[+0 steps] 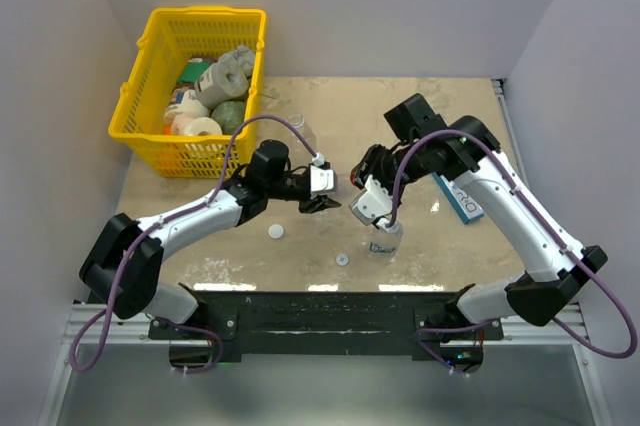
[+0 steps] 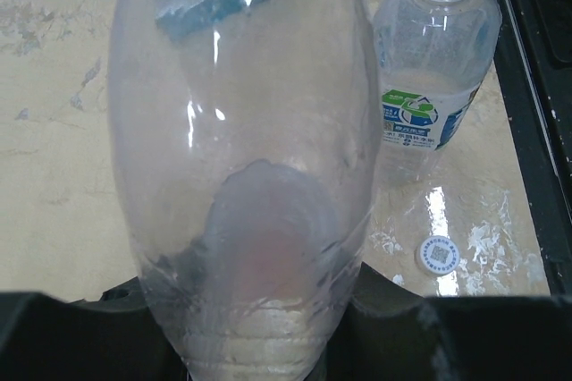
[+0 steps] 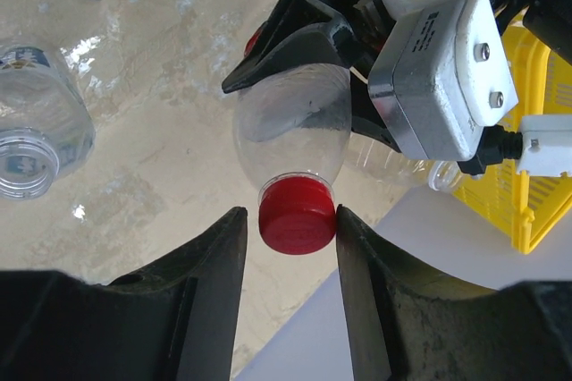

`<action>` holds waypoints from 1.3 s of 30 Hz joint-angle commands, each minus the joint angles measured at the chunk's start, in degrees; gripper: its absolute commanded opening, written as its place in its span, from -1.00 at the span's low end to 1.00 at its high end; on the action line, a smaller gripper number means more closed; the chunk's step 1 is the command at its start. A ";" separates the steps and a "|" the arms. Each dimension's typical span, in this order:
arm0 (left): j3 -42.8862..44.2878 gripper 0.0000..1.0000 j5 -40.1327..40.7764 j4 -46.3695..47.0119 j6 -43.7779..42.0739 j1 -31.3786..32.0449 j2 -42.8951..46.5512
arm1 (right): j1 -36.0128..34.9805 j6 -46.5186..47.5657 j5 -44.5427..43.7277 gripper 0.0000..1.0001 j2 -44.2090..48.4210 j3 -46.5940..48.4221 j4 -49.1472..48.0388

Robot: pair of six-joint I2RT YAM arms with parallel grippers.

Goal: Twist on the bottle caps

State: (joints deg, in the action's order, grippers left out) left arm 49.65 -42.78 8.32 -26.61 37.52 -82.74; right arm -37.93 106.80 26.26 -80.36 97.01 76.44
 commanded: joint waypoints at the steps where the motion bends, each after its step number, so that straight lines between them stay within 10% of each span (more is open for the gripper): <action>1: 0.71 -1.00 0.60 4.87 -0.02 -0.34 0.39 | -0.39 0.08 -0.42 -0.10 -0.76 0.01 4.86; 5: 0.45 -1.00 0.51 5.22 0.24 -0.43 0.47 | -0.48 -1.07 -0.68 -0.27 -1.90 0.99 4.94; 9: -0.60 -1.00 2.34 7.49 0.42 -0.34 0.82 | -0.48 -5.71 -1.30 -0.96 -4.45 2.91 4.85; 17: -5.61 -1.00 24.94 22.79 12.79 0.63 2.05 | 4.79 -66.08 12.39 -1.00 -25.28 24.98 4.85; 21: -6.14 -1.00 23.89 21.83 17.81 0.54 2.41 | 8.47 -73.30 17.24 0.10 -24.77 26.12 1.72; 24: -7.37 -1.00 22.92 21.56 21.85 0.54 3.11 | 10.85 -80.95 19.00 0.37 -19.59 22.01 -7.51; 39: -7.37 -1.00 19.06 24.81 32.67 0.36 3.99 | 12.80 -106.36 19.81 0.53 -2.53 -5.95 -47.08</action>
State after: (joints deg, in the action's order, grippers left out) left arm 41.23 -21.69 29.17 3.53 37.89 -80.20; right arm -25.17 7.94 46.61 -83.05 94.32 40.56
